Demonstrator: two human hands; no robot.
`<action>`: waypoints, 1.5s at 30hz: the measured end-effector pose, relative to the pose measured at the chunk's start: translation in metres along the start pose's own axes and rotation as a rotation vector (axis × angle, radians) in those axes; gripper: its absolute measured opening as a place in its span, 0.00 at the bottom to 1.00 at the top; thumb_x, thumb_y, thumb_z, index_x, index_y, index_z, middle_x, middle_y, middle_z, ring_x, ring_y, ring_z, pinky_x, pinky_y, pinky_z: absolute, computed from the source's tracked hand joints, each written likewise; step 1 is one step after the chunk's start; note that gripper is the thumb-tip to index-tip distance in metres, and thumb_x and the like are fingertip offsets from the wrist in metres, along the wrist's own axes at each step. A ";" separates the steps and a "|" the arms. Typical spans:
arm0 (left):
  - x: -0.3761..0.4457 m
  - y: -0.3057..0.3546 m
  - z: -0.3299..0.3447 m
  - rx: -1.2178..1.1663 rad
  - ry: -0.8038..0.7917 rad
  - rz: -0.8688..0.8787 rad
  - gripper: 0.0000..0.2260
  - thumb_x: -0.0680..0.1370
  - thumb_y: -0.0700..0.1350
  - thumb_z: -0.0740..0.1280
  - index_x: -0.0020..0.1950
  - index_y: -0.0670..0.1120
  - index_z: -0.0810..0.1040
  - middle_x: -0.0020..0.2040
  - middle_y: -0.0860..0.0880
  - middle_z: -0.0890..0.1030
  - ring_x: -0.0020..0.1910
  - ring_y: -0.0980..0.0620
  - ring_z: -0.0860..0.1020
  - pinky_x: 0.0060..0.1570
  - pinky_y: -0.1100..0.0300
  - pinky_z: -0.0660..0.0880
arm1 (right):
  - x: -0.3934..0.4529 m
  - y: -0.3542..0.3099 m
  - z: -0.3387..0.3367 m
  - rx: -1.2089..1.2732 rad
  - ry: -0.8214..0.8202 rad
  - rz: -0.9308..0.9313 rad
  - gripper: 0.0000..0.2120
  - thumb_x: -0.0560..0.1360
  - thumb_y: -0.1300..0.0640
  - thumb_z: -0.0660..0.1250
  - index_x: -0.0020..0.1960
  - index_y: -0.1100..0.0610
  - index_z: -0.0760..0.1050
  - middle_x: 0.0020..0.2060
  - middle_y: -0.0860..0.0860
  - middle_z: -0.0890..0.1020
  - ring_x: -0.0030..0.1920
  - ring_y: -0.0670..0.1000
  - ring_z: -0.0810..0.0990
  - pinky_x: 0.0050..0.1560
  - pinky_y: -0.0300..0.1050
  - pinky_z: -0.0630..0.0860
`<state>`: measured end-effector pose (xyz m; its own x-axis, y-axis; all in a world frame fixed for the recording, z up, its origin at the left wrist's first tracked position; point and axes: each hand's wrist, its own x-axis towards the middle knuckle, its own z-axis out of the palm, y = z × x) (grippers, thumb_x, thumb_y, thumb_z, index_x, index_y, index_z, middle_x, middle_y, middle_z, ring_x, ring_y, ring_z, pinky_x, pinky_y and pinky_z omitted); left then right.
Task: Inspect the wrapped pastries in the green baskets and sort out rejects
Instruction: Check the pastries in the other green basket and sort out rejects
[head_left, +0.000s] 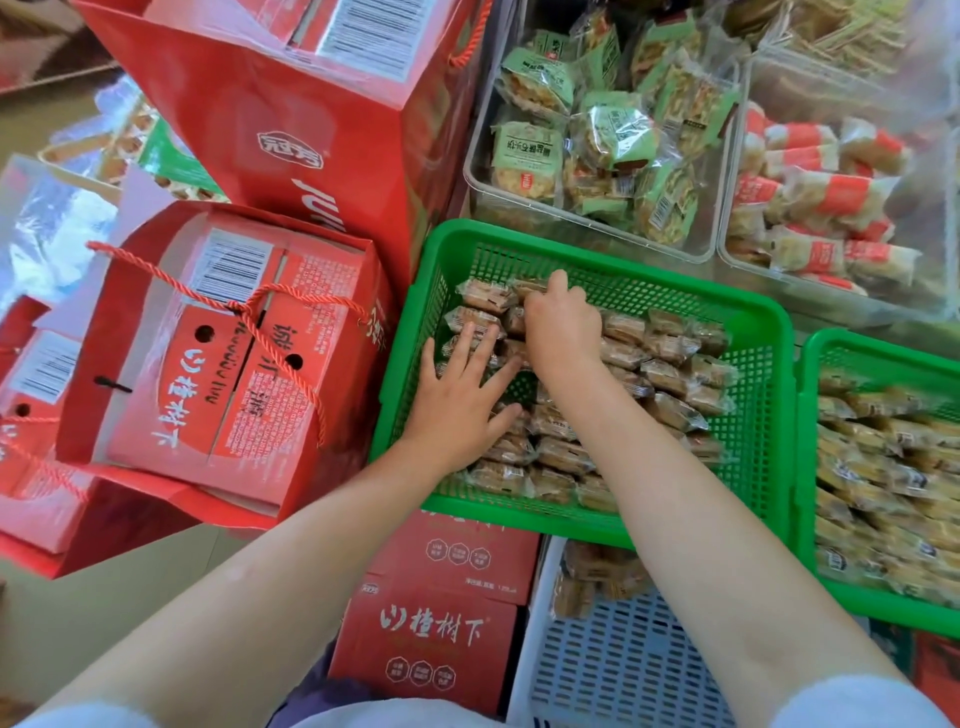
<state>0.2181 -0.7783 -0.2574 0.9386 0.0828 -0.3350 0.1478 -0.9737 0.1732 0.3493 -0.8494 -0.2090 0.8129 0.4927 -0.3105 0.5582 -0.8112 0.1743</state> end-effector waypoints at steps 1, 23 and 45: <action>0.000 0.000 0.001 -0.002 0.005 -0.002 0.29 0.83 0.65 0.47 0.82 0.57 0.51 0.82 0.46 0.39 0.80 0.44 0.36 0.75 0.32 0.43 | -0.002 -0.003 0.003 -0.017 0.015 0.018 0.10 0.80 0.61 0.64 0.61 0.61 0.74 0.59 0.58 0.70 0.55 0.59 0.76 0.40 0.47 0.70; -0.006 0.006 -0.036 0.017 -0.108 -0.016 0.29 0.83 0.65 0.48 0.82 0.58 0.48 0.82 0.45 0.39 0.81 0.43 0.37 0.75 0.32 0.41 | -0.138 0.067 -0.045 1.910 0.153 0.516 0.08 0.80 0.55 0.66 0.57 0.58 0.73 0.47 0.60 0.82 0.39 0.55 0.83 0.40 0.49 0.81; -0.230 0.063 -0.119 -1.695 0.209 -0.231 0.08 0.82 0.40 0.65 0.54 0.35 0.79 0.45 0.43 0.81 0.45 0.50 0.79 0.40 0.61 0.75 | -0.337 0.012 -0.074 1.570 0.306 0.205 0.10 0.83 0.48 0.58 0.51 0.53 0.73 0.46 0.51 0.82 0.48 0.55 0.81 0.48 0.52 0.78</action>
<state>0.0487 -0.8339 -0.0589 0.8534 0.3357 -0.3987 0.2844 0.3412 0.8960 0.0943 -1.0019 -0.0328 0.9573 0.2257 -0.1808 -0.1144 -0.2786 -0.9536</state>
